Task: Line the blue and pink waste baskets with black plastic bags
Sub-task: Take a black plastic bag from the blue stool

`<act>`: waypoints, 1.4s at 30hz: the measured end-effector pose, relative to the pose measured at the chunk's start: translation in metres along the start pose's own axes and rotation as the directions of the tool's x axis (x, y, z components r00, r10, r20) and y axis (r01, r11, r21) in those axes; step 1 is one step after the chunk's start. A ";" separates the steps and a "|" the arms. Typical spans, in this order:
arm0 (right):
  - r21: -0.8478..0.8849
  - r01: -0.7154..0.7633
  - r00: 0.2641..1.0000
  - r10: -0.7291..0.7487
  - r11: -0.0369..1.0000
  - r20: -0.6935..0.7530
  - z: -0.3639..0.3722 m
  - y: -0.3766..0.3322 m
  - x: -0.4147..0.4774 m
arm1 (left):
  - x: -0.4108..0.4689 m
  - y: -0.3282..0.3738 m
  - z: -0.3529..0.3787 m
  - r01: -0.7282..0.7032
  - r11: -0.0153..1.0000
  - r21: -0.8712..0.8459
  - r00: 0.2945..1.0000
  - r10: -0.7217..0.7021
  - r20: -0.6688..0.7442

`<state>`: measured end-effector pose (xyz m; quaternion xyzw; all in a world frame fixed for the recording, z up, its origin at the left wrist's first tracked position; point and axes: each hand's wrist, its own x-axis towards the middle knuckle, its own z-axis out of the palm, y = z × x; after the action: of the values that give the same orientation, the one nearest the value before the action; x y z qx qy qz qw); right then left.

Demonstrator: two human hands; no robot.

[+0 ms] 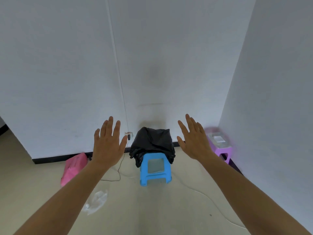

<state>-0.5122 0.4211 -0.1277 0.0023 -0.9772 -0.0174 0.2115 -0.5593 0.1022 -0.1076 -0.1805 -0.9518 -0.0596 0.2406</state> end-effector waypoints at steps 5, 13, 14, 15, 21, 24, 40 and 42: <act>-0.016 -0.072 0.984 0.073 0.997 0.161 0.096 0.004 0.094 | 0.093 -0.044 0.094 0.012 0.999 -0.035 0.992 -0.007 0.126; -0.066 -0.145 0.942 0.158 0.987 0.295 0.188 0.049 0.212 | 0.251 -0.068 0.226 -0.100 0.994 -0.034 0.948 0.106 0.299; -0.065 -0.147 0.939 0.160 0.987 0.304 0.203 0.058 0.224 | 0.267 -0.068 0.246 -0.114 0.993 -0.033 0.939 0.119 0.323; -0.062 -0.145 0.937 0.157 0.987 0.313 0.221 0.067 0.238 | 0.281 -0.067 0.267 -0.124 0.992 -0.035 0.931 0.129 0.343; -0.026 -0.153 0.894 0.149 0.988 0.423 0.333 0.104 0.318 | 0.346 -0.062 0.389 -0.101 0.995 -0.028 0.860 0.101 0.500; 0.006 -0.145 0.846 0.121 0.989 0.519 0.390 0.112 0.348 | 0.365 -0.064 0.442 -0.058 0.997 -0.040 0.797 0.071 0.599; 0.080 -0.260 0.601 0.096 0.962 0.793 0.696 0.064 0.286 | 0.296 -0.098 0.756 -0.104 0.995 0.000 0.499 0.052 0.865; 0.008 -0.233 0.602 0.138 0.972 0.786 0.713 0.059 0.276 | 0.287 -0.106 0.777 -0.129 0.992 -0.009 0.519 0.075 0.851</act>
<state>-1.0584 0.5007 -0.6599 -0.0955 -0.9659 0.0591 -0.2332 -1.1727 0.2501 -0.6547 -0.2353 -0.9374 0.0761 -0.2452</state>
